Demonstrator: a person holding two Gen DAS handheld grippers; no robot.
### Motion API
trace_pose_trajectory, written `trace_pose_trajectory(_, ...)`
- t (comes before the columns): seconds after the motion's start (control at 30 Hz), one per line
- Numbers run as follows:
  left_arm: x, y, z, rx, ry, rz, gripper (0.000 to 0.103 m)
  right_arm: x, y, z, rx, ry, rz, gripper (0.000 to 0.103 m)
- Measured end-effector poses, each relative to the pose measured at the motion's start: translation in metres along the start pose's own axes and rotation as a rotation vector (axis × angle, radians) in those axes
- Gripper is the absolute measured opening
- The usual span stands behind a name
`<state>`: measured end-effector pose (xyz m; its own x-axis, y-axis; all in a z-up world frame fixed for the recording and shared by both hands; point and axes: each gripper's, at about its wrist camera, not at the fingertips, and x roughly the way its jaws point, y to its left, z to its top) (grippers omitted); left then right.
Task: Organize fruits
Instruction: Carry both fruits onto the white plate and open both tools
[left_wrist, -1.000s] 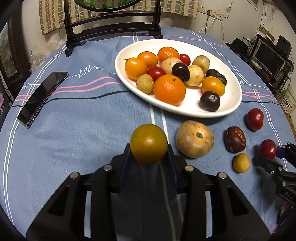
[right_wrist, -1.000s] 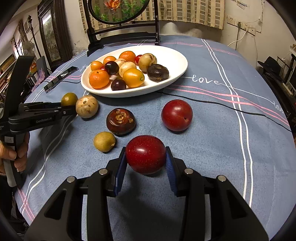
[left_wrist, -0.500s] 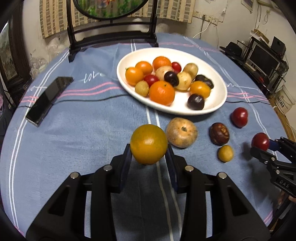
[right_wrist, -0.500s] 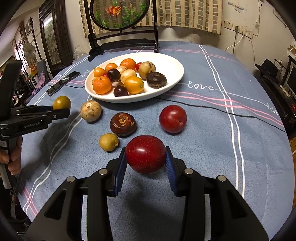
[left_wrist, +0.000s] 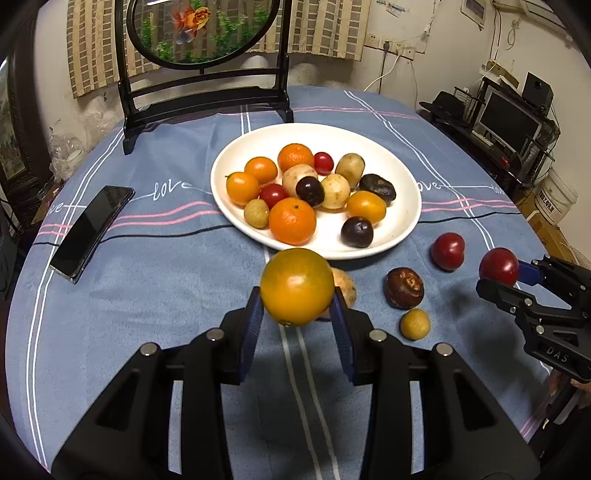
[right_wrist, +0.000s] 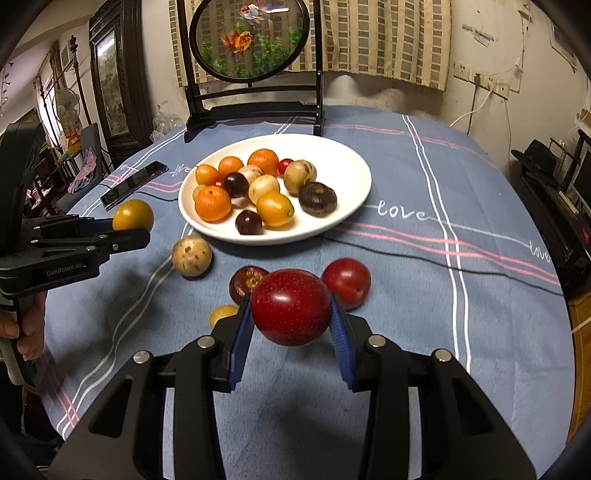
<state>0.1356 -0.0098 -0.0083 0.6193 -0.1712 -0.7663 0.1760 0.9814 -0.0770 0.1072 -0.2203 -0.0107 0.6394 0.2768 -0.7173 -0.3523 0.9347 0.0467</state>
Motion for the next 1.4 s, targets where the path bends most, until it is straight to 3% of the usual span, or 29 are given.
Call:
trace_pose_trajectory(0.33,0.007,-0.001,0.038,-0.003,-0.035,-0.005,0.037,0.007,0.003,0.041,-0.033,-0.054,-0.01,0.041)
trace_pose_trajectory(0.7,0.045,0.006,0.081,-0.046,-0.03,-0.007,0.037,0.057,0.001,0.095,-0.04,-0.065,-0.009,0.041)
trace_pose_trajectory(1.4,0.105,0.017,0.104,-0.066,0.055,0.035,0.037,0.124,0.007,0.113,-0.034,0.012,0.005,0.041)
